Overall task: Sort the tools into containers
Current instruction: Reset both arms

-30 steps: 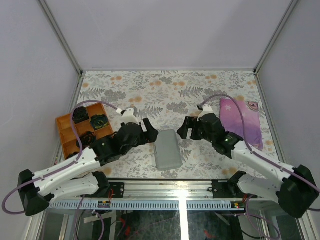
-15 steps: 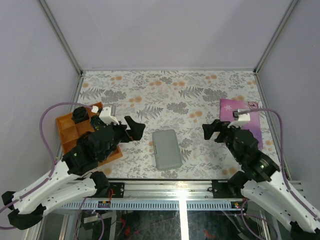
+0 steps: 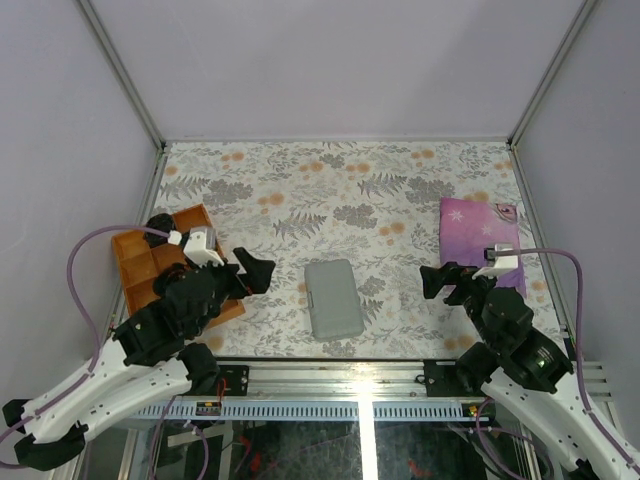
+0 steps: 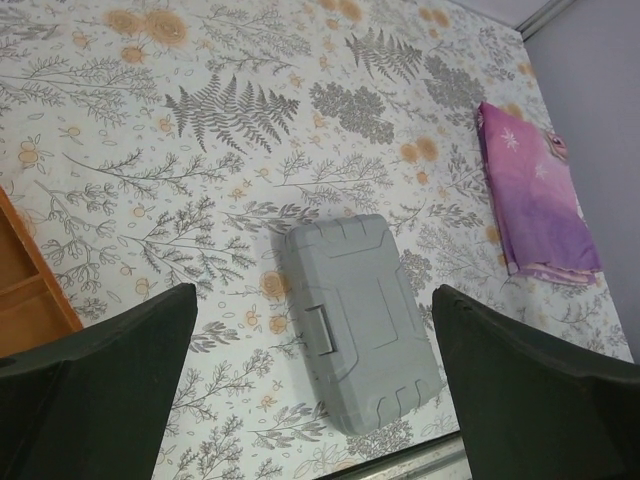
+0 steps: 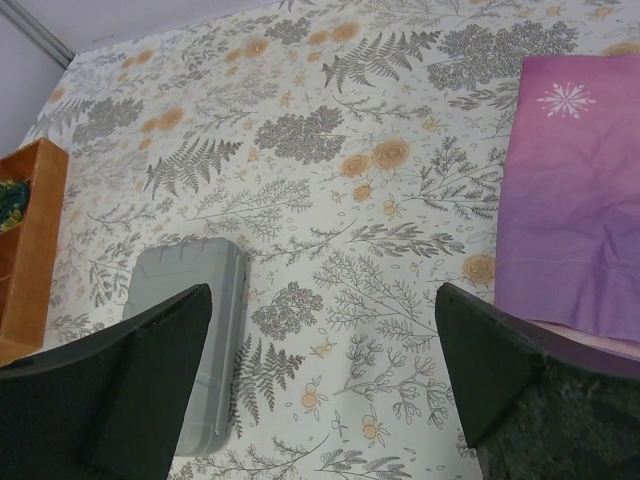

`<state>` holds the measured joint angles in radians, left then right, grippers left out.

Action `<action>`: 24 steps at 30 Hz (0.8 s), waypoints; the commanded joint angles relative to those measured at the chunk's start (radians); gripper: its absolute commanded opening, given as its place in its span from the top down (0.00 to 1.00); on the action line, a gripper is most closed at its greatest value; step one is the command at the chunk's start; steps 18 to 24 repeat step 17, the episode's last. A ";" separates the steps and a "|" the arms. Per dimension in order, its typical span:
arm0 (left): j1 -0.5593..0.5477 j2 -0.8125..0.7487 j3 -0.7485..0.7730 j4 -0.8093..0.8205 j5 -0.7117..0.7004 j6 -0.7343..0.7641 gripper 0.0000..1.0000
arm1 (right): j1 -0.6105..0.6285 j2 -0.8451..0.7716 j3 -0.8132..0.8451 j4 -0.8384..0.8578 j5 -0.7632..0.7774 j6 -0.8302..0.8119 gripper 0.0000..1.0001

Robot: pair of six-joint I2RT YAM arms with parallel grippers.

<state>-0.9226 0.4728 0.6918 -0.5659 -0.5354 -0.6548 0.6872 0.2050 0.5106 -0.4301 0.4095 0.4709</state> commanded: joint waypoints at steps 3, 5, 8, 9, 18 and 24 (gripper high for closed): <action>0.004 0.024 -0.005 -0.037 -0.022 -0.036 0.00 | 0.005 0.042 0.015 -0.014 0.061 0.023 0.01; 0.004 0.030 -0.003 -0.045 -0.013 -0.039 0.00 | 0.005 0.043 0.009 -0.007 0.061 0.023 0.01; 0.004 0.030 -0.012 -0.050 -0.017 -0.049 0.00 | 0.005 0.033 0.000 0.000 0.061 0.024 0.01; 0.004 0.029 -0.014 -0.051 -0.016 -0.051 0.00 | 0.005 0.027 -0.001 0.002 0.061 0.025 0.01; 0.003 0.033 -0.014 -0.051 -0.032 -0.055 0.00 | 0.005 0.030 -0.004 0.015 0.086 0.028 0.01; 0.003 0.033 -0.014 -0.051 -0.032 -0.055 0.00 | 0.005 0.030 -0.004 0.015 0.086 0.028 0.01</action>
